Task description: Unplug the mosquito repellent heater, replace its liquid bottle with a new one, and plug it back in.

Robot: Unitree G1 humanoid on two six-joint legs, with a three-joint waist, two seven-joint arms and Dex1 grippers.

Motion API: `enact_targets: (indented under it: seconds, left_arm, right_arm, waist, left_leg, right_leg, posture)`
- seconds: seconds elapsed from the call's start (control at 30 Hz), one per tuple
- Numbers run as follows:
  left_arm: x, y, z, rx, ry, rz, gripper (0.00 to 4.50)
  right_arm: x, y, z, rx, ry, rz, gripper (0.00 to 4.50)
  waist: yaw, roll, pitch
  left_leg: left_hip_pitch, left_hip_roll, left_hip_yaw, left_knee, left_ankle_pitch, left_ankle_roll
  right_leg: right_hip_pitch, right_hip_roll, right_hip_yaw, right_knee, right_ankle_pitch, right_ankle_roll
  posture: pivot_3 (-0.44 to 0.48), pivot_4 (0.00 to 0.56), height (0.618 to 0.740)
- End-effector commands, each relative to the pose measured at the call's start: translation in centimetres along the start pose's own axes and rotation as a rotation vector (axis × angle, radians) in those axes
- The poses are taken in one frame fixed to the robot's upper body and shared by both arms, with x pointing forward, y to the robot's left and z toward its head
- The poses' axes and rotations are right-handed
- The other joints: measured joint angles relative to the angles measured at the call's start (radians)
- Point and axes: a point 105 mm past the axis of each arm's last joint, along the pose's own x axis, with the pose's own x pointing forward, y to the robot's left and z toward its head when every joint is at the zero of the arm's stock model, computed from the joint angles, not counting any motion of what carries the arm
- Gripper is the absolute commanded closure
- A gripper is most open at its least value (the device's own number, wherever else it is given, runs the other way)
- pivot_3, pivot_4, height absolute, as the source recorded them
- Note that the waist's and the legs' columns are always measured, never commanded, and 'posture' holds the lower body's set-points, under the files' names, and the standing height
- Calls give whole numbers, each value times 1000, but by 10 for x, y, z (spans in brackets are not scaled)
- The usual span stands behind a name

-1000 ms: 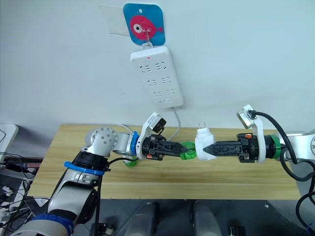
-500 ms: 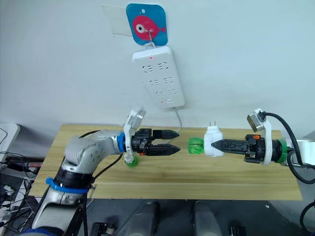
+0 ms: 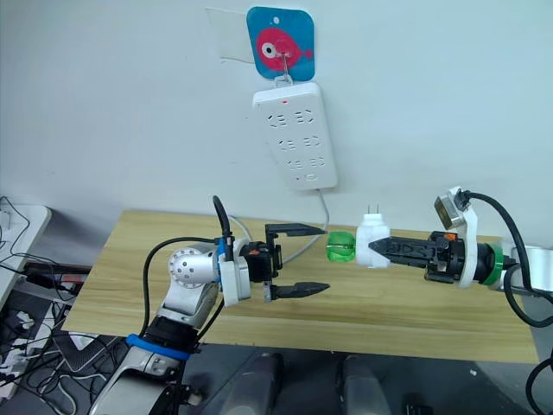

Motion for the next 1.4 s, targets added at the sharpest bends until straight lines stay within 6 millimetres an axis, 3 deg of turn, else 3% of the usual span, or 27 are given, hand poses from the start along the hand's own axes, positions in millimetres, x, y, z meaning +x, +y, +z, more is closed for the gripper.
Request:
enact_targets:
  seconds: [0.03, 0.37, 0.47, 0.63, 0.77, 0.83, 0.9, 1.0, 1.1, 1.23, 1.4]
  left_arm:
    - [8, 4, -2, 75, -12, 35, 58]
    - [16, 9, -3, 148, -42, 57, 58]
    - [18, 9, -2, 145, -58, 61, 588]
    - [18, 7, -2, 142, -66, 49, 2206]
    - [20, 8, -2, 82, -72, 50, 2262]
    - [20, 3, -8, -136, -58, 23, 2262]
    - [17, 0, -16, -501, -18, 10, 2262]
    - [13, -5, -12, -1041, 15, -56, 2262]
    - [10, 2, -10, -1453, 36, -80, 2262]
    - [7, 5, -7, -1795, 61, -174, 2262]
    - [3, 2, 2, -1970, 24, -269, 2262]
  right_arm:
    - [4, 15, 0, -35, 9, 62, 1515]
    - [7, 15, 0, -39, 14, 70, 1515]
    - [7, 15, 1, -40, 12, 70, 1515]
    - [9, 16, 1, -43, 18, 77, 1515]
    - [9, 16, 0, -45, 28, 66, 1515]
    - [8, 15, -2, -62, 50, 39, 1515]
    - [7, 13, -4, -92, 79, 6, 1515]
    - [6, 12, -5, -120, 108, -7, 1515]
    - [7, 15, -6, -142, 137, 11, 1515]
    - [10, 20, -8, -152, 161, 45, 1515]
    - [12, 22, -7, -154, 161, 62, 1515]
  waist:
    - [0, 0, 0]
    - [-1, 0, 0]
    - [-1, 0, 0]
    - [-2, 0, 0]
    - [-2, 0, 0]
    - [-2, 0, 0]
    - [-6, 0, 0]
    - [-25, 0, 0]
    - [-30, 0, 1]
    - [-40, -1, 1]
    - [-57, -1, 1]
  left_leg:
    - [0, 0, 0, 0, 0, 0]
    - [0, 0, -1, 0, 0, 0]
    - [0, 0, -1, 0, 0, 0]
    - [0, 0, -1, 0, 0, 0]
    - [0, 0, -1, 0, 0, 0]
    - [0, 0, -1, 0, 0, 0]
    - [0, 1, -1, 0, 0, 0]
    - [0, 2, -5, 0, 0, 0]
    - [-1, 2, -9, 0, 0, 1]
    - [-1, -1, -9, 1, 0, 1]
    - [-1, 0, -8, -1, 0, 1]
  right_leg:
    - [0, 0, 0, 0, 0, 0]
    - [0, 0, -1, 1, 1, 0]
    - [0, 0, -1, 1, 1, 0]
    - [0, 0, -1, 1, 1, 0]
    - [0, 0, -1, 1, 1, 0]
    - [0, 0, -1, 1, 1, 0]
    - [0, 0, -1, 1, 0, 0]
    - [0, 1, -3, 1, 0, 0]
    - [0, 2, -7, 2, 0, 1]
    - [0, 5, -7, 2, -3, 6]
    - [0, 5, -7, 1, -2, 3]
  posture:
    - [169, 254, 740]
    - [160, 263, 740]
    - [160, 263, 740]
    - [157, 267, 740]
    - [160, 268, 740]
    - [160, 268, 740]
    - [160, 268, 740]
    - [168, 266, 740]
    - [168, 270, 740]
    - [167, 271, 740]
    - [167, 270, 740]
